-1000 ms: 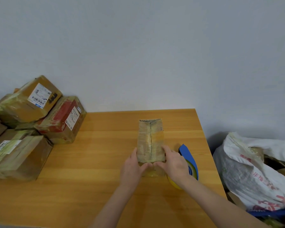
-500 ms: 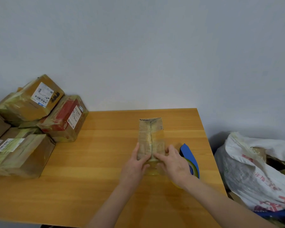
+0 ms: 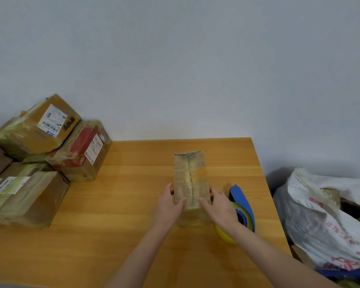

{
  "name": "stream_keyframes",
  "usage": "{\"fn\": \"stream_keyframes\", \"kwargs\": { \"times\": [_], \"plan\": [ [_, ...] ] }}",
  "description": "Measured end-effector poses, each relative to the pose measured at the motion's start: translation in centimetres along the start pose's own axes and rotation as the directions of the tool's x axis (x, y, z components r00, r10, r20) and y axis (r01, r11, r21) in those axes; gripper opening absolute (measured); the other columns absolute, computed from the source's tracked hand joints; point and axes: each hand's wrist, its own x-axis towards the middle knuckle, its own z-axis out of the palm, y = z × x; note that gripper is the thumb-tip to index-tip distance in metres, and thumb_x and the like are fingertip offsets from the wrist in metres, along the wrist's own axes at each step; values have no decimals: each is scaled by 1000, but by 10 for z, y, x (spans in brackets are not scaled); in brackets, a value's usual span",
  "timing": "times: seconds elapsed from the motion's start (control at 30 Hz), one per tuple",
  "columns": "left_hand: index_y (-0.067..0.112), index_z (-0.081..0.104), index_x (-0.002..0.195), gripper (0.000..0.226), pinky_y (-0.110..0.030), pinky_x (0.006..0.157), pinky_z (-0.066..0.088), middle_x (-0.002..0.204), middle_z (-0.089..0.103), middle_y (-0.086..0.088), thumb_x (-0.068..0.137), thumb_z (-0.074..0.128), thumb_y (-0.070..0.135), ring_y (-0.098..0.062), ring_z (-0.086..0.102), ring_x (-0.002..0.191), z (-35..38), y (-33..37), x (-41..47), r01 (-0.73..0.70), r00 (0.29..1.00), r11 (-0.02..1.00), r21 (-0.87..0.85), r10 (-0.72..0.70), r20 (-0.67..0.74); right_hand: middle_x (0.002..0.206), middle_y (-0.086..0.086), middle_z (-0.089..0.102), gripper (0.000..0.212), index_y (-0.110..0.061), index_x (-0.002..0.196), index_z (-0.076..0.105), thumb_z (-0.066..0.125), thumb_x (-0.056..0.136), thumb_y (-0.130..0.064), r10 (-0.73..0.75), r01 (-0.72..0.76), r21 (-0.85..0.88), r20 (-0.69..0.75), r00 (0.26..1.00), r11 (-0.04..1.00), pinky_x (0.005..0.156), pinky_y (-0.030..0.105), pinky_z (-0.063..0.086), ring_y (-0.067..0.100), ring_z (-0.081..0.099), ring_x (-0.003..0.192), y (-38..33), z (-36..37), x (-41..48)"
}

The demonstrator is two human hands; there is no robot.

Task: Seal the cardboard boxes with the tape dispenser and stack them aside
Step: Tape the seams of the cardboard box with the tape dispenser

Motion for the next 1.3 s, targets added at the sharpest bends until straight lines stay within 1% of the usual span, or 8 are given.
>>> {"fn": "stream_keyframes", "kwargs": {
  "times": [0.2, 0.33, 0.43, 0.57, 0.73, 0.93, 1.17, 1.3],
  "plan": [
    [16, -5, 153, 81, -34, 118, 8, 162, -4, 0, 97, 47, 43, -19, -1, 149, -3, 25, 53, -340, 934, 753, 563, 340, 109, 134, 10, 53, 69, -20, 154, 12, 41, 99, -50, 50, -41, -155, 55, 997, 987, 76, 37, 52, 28, 59, 109, -14, -8, 17],
    [12, 2, 154, 70, -38, 119, 5, 161, -11, -7, 101, 37, 43, -23, -11, 148, -3, 31, 79, -346, 938, 718, 604, 248, 242, 105, 9, 66, 57, -17, 150, 20, 35, 102, -45, 69, -61, -145, 50, 996, 987, 62, 34, 46, 28, 64, 90, -13, -2, 17],
    [13, -1, 154, 72, -31, 114, 23, 161, -10, -8, 100, 45, 28, -29, 18, 145, 0, 14, 56, -262, 963, 926, 271, 234, 131, 98, 9, 66, 47, -15, 140, 30, 31, 103, -44, 65, -59, -125, 43, 997, 990, 64, 36, 49, 29, 64, 86, -13, 2, 15],
    [18, 7, 154, 63, -25, 95, 41, 147, 44, -4, 102, 40, 31, -10, 49, 118, 5, -4, 14, 5, 987, 988, -155, 20, 160, 98, 8, 67, 48, -15, 142, 29, 29, 103, -44, 75, -72, -84, 29, 997, 994, 74, 41, 54, 28, 65, 87, -14, 5, 14],
    [24, 20, 152, 56, -22, 95, 41, 143, 47, 4, 101, 38, 40, -9, 50, 118, 1, -7, 3, 40, 977, 958, -283, 21, 212, 107, 7, 67, 50, -16, 144, 30, 32, 103, -44, 88, -88, -4, 24, 996, 996, 78, 39, 53, 26, 64, 93, -17, 6, 14],
    [20, 20, 152, 70, -32, 100, 39, 154, 31, -3, 95, 50, 48, -21, 38, 136, -16, -11, 8, 185, 975, 911, -370, -122, 187, 148, 11, 42, 78, -14, 149, 30, 60, 89, -53, 198, -194, 434, 37, 980, 880, 105, 42, 42, 29, 44, 131, -13, -11, 4],
    [25, 37, 145, 49, -37, 98, 48, 141, 49, 0, 98, 51, 27, -19, 52, 118, -36, -1, -4, 248, 953, 876, -414, -144, 267, 116, 5, 60, 52, -15, 140, 44, 61, 93, -30, 258, -257, 471, 64, 964, 844, 87, 44, 54, 24, 61, 99, -30, 1, -4],
    [22, 48, 138, 49, -33, 92, 51, 128, 59, 1, 93, 50, 3, -17, 56, 112, -68, -11, -17, 181, 983, 859, -478, -138, 125, 111, 6, 62, 42, -15, 132, 50, 60, 91, -25, 172, -155, 444, 2, 985, 882, 84, 48, 56, 23, 62, 92, -66, 20, -13]
  ]
}}
